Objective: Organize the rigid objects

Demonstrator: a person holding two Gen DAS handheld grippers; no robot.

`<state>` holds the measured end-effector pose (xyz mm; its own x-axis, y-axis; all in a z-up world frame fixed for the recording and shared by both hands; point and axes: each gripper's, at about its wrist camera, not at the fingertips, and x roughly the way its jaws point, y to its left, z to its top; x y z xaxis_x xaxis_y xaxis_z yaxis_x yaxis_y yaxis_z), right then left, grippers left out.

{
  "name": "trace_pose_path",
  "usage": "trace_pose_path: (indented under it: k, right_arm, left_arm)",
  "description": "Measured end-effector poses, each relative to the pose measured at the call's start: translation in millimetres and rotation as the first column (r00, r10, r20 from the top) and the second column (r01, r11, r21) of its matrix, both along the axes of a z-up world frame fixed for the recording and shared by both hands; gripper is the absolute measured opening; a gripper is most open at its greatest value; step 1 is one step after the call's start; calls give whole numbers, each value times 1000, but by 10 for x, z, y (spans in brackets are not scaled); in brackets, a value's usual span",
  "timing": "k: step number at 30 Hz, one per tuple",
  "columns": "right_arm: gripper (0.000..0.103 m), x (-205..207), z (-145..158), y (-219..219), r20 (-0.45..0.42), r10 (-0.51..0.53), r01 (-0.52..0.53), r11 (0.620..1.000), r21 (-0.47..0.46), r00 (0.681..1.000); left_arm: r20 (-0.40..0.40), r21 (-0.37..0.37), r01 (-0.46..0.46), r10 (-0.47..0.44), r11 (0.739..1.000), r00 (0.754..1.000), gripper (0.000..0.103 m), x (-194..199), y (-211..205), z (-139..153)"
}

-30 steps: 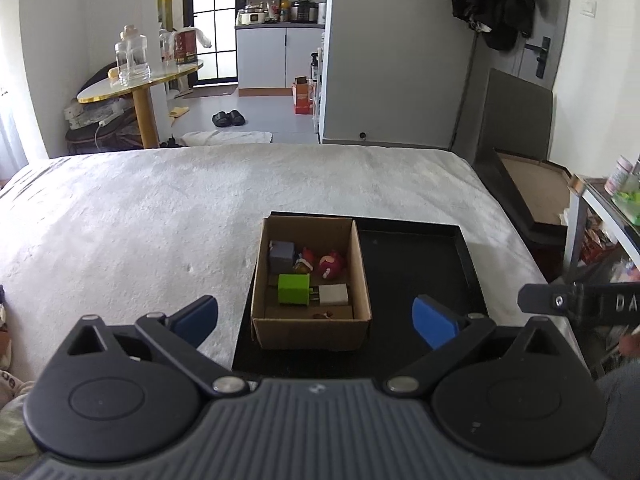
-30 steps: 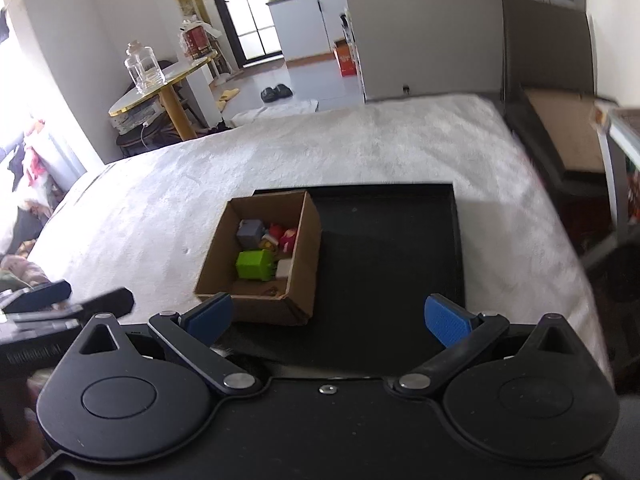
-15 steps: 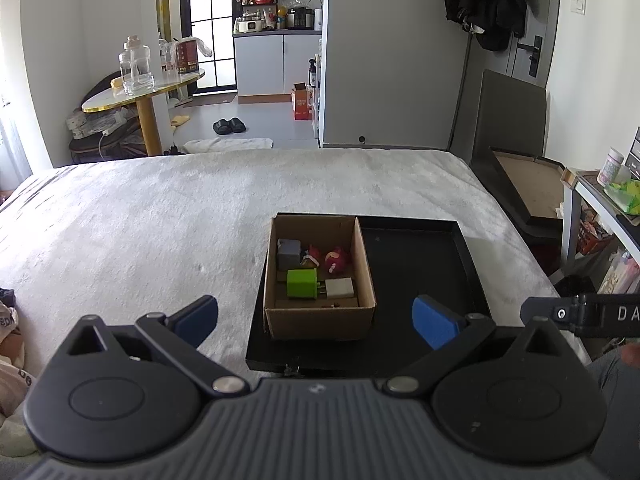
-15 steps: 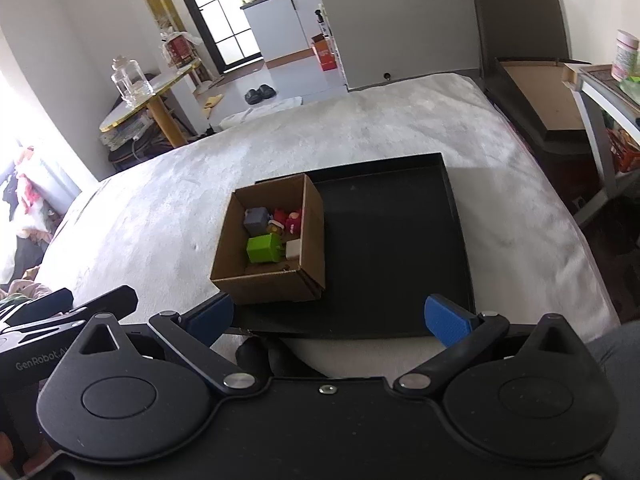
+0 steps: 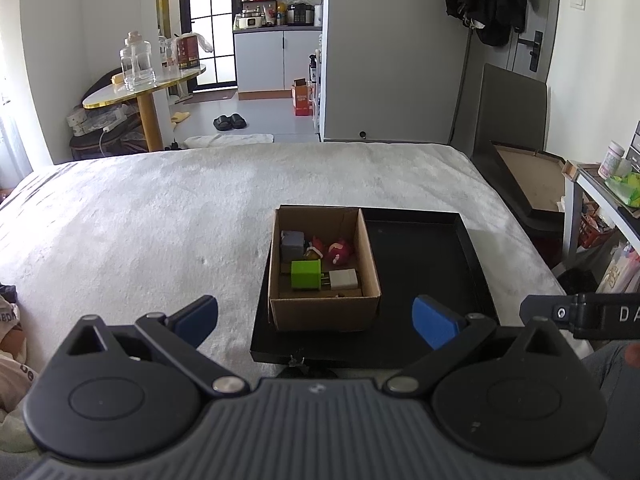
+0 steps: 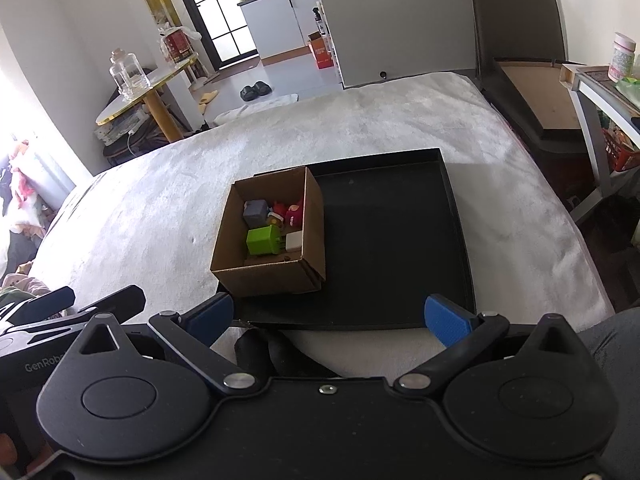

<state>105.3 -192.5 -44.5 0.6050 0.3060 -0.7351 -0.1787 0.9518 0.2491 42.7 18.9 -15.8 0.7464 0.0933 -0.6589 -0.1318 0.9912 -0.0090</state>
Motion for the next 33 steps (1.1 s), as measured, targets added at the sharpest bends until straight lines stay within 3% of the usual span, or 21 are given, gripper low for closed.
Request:
trace_pose_path:
  k: [33]
  right_arm:
    - [103, -10, -67, 47, -8, -36, 36, 999, -11, 999]
  left_arm:
    - [-3, -7, 2, -2, 1000, 1000, 103, -4, 47, -29]
